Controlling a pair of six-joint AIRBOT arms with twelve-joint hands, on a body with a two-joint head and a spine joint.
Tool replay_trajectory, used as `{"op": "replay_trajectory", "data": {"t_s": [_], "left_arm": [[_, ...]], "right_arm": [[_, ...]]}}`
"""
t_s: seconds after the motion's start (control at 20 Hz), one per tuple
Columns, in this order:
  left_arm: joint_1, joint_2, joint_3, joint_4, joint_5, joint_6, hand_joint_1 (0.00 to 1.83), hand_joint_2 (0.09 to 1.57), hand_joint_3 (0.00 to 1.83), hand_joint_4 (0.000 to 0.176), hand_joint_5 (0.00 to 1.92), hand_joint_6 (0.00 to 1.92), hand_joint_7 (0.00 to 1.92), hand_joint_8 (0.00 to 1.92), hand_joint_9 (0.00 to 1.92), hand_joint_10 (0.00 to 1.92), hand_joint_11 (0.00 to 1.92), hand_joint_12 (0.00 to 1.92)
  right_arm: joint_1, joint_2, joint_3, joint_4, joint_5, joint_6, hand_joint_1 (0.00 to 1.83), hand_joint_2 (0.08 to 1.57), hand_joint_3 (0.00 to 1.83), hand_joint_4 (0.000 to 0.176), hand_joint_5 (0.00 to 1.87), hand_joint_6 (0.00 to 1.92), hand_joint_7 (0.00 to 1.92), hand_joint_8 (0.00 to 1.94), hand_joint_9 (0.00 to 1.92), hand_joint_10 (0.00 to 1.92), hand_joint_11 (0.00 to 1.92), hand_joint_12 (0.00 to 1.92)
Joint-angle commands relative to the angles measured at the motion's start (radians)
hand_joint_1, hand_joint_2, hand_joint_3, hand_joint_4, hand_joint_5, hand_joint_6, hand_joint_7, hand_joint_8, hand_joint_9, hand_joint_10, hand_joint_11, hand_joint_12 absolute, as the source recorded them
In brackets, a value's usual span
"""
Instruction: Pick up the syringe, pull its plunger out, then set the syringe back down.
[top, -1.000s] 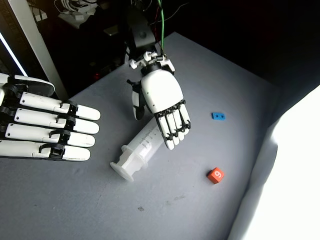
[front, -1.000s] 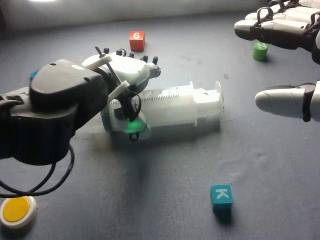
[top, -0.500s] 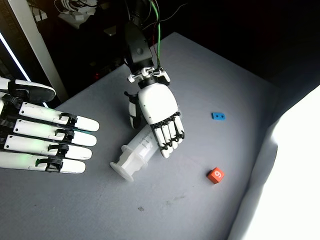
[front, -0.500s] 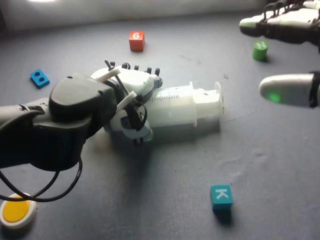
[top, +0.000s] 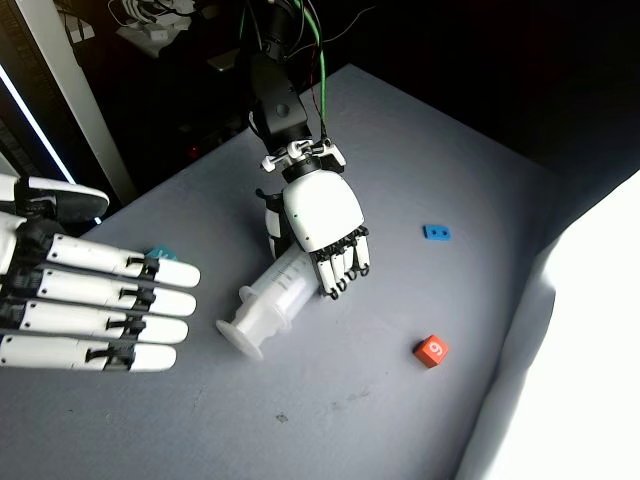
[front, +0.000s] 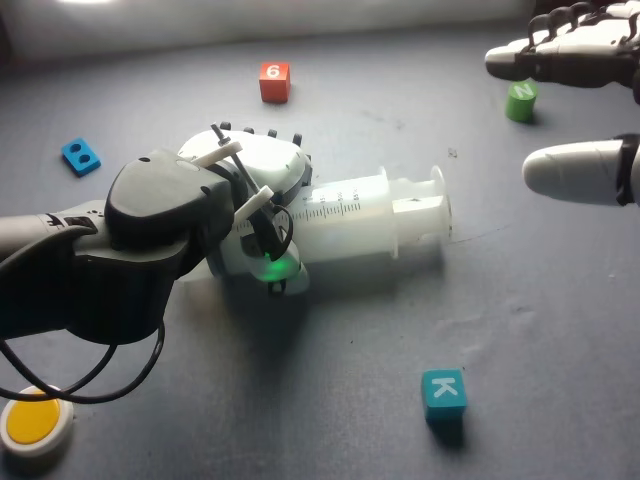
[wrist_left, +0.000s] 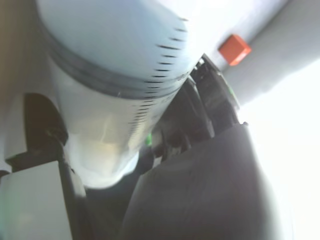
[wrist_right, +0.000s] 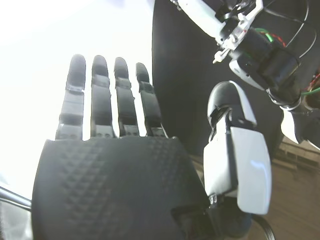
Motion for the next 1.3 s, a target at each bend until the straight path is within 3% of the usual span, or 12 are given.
{"op": "replay_trajectory", "data": {"t_s": [0.0, 0.15, 0.2, 0.35, 0.45, 0.55, 0.75, 0.9, 1.0, 1.1, 1.15, 1.25], "left_arm": [[0.006, -0.012, -0.004, 0.010, -0.002, -0.004, 1.20, 1.14, 0.00, 0.000, 0.88, 1.09, 0.99, 1.03, 1.23, 0.18, 0.74, 1.14], [0.004, -0.010, -0.009, 0.006, -0.002, -0.004, 1.20, 1.15, 0.00, 0.000, 0.86, 1.14, 0.98, 1.03, 1.20, 0.20, 0.69, 1.16], [0.002, -0.007, -0.013, 0.005, -0.002, -0.001, 1.20, 1.15, 0.00, 0.011, 0.87, 1.16, 0.97, 1.03, 1.18, 0.22, 0.67, 1.20], [-0.016, 0.013, -0.031, -0.024, 0.000, 0.037, 1.19, 1.16, 0.00, 0.019, 0.87, 1.12, 0.93, 1.12, 1.01, 0.61, 0.64, 1.27], [-0.039, 0.038, -0.052, -0.046, 0.000, 0.066, 1.19, 1.17, 0.00, 0.024, 0.85, 1.20, 0.89, 1.14, 0.97, 0.64, 0.63, 1.25], [-0.059, 0.061, -0.075, -0.073, 0.000, 0.095, 1.17, 1.20, 0.00, 0.027, 0.83, 1.24, 0.83, 1.21, 0.92, 0.67, 0.58, 1.29], [-0.111, 0.111, -0.133, -0.151, 0.000, 0.172, 1.17, 1.20, 0.00, 0.025, 0.81, 1.28, 0.84, 1.19, 0.93, 0.61, 0.63, 1.15], [-0.158, 0.151, -0.176, -0.204, 0.000, 0.232, 1.16, 1.21, 0.00, 0.026, 0.80, 1.30, 0.82, 1.22, 0.91, 0.67, 0.63, 1.19], [-0.193, 0.176, -0.197, -0.246, 0.000, 0.273, 1.16, 1.21, 0.00, 0.011, 0.76, 1.37, 0.83, 1.19, 0.89, 0.65, 0.63, 1.18], [-0.235, 0.202, -0.214, -0.304, 0.000, 0.341, 1.16, 1.23, 0.00, 0.000, 0.72, 1.45, 0.81, 1.19, 0.87, 0.60, 0.61, 1.16], [-0.252, 0.212, -0.219, -0.330, 0.000, 0.371, 1.16, 1.23, 0.00, 0.000, 0.72, 1.45, 0.81, 1.19, 0.87, 0.59, 0.61, 1.15], [-0.279, 0.227, -0.228, -0.348, -0.001, 0.380, 1.15, 1.24, 0.00, 0.009, 0.73, 1.43, 0.78, 1.24, 0.86, 0.59, 0.59, 1.22]], "right_arm": [[0.015, 0.004, 0.002, 0.006, 0.106, -0.006, 0.11, 1.18, 0.00, 0.000, 0.26, 0.00, 0.27, 0.00, 0.25, 0.01, 0.00, 0.57], [0.030, 0.001, 0.002, 0.006, 0.081, -0.018, 0.17, 1.17, 0.00, 0.000, 0.25, 0.00, 0.26, 0.00, 0.24, 0.00, 0.00, 0.56], [0.034, 0.000, 0.002, 0.006, 0.080, -0.021, 0.15, 1.18, 0.00, 0.000, 0.24, 0.00, 0.24, 0.00, 0.23, 0.00, 0.00, 0.52], [0.066, -0.006, 0.002, 0.006, 0.012, -0.054, 0.21, 1.17, 0.00, 0.000, 0.27, 0.01, 0.27, 0.01, 0.26, 0.01, 0.00, 0.59], [0.103, -0.013, 0.007, 0.006, -0.049, -0.058, 0.23, 1.16, 0.00, 0.000, 0.28, 0.00, 0.27, 0.00, 0.25, 0.00, 0.00, 0.58], [0.118, -0.015, 0.009, 0.006, -0.045, -0.057, 0.24, 1.15, 0.00, 0.000, 0.27, 0.00, 0.27, 0.00, 0.25, 0.00, 0.00, 0.58], [0.140, -0.023, 0.009, -0.032, -0.003, -0.049, 0.27, 1.10, 0.00, 0.000, 0.20, 0.00, 0.20, 0.00, 0.21, 0.00, 0.00, 0.53], [0.150, -0.038, 0.013, -0.033, -0.003, -0.022, 0.61, 1.00, 0.00, 0.000, 0.11, 0.00, 0.12, 0.00, 0.14, 0.00, 0.00, 0.40], [0.162, -0.044, 0.013, -0.032, -0.006, 0.024, 0.88, 0.91, 0.00, 0.000, 0.05, 0.00, 0.10, 0.00, 0.13, 0.00, 0.00, 0.36], [0.171, -0.054, 0.013, -0.032, -0.006, 0.032, 1.17, 0.84, 0.00, 0.000, 0.05, 0.00, 0.12, 0.00, 0.17, 0.01, 0.00, 0.55], [0.172, -0.062, 0.015, -0.027, -0.011, 0.032, 1.21, 0.85, 0.00, 0.000, 0.04, 0.00, 0.12, 0.00, 0.18, 0.01, 0.00, 0.60], [0.174, -0.089, 0.030, 0.010, -0.031, 0.021, 1.22, 0.89, 0.01, 0.000, 0.01, 0.00, 0.07, 0.00, 0.16, 0.00, 0.00, 0.50]]}}
